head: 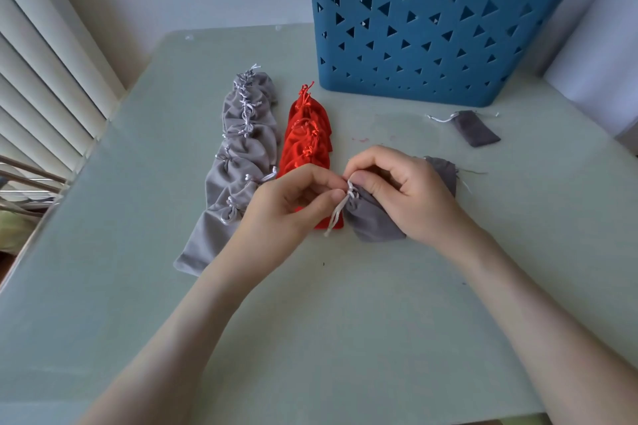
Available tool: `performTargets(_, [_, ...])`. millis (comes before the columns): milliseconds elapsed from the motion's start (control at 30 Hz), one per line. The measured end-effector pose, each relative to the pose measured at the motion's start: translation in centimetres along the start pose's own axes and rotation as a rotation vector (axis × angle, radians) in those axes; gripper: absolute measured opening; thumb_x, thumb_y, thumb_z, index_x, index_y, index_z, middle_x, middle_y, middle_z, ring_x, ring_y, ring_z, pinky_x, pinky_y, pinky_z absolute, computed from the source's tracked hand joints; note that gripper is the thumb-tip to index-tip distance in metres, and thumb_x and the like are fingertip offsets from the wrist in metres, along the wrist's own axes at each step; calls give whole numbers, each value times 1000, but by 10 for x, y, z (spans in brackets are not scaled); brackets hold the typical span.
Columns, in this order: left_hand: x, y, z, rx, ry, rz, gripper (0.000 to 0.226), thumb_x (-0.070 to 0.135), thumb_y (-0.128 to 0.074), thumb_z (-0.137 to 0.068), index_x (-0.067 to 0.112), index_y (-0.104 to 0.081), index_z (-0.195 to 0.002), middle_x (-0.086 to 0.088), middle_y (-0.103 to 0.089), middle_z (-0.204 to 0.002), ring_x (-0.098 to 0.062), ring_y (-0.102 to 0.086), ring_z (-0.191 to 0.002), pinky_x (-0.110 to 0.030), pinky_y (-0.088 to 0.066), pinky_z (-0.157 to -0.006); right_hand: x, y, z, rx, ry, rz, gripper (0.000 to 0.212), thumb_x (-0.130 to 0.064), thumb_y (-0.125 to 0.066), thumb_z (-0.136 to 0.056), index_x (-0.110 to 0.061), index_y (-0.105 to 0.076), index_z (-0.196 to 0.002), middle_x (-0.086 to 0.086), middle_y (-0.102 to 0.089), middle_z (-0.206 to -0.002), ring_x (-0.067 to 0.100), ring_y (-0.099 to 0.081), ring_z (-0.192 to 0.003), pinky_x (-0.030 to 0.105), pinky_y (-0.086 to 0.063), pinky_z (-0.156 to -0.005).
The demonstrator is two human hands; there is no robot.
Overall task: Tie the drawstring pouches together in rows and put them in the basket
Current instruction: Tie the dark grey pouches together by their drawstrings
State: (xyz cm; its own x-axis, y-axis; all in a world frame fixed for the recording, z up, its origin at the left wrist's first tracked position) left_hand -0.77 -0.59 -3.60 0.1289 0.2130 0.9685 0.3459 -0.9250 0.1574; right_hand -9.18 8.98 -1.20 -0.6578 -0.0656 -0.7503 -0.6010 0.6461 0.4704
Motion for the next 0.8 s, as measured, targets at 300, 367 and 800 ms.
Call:
performTargets(300, [1,2,2,40,-29,-72,6,15,-68,-84,17,-64,-80,3,-65,-71,-12,-59,-65,-20,-49,-66,-5,-2,2,66,96,106,12,-5,-57,-90,-14,-63,-86,-18,-49,-83,-7,-50,-82,10,-35,-79])
performTargets(367, [2,3,2,71,-40,-169,9,10,-67,-87,15,-64,-81,4,-65,-68,-10,-59,-60,-19,-48,-62,1,-7,3,22,35,50,11,-8,-56,-91,-17,-61,-88,-21,-57,-81,-5,-54,-81,10,-36,-79])
performTargets(800, [4,8,3,191,-110,-542,6,10,-67,-85,14,-66,-82,15,-59,-70,4,-53,-60,-9,-38,-58,15,-17,5,-150,-168,13,18,-10,-63,-89,-27,-59,-87,-8,-67,-84,6,-63,-79,27,-51,-81])
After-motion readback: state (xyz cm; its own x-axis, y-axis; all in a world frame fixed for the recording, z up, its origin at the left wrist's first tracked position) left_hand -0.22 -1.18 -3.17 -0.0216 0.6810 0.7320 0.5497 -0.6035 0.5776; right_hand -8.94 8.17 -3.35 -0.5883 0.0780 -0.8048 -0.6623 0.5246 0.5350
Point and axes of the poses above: each hand's wrist, its own z-axis away from the middle knuckle, its own y-axis out of the back of the hand, x = y × z, the point moved 8 cm from there along -z, towards the middle knuckle
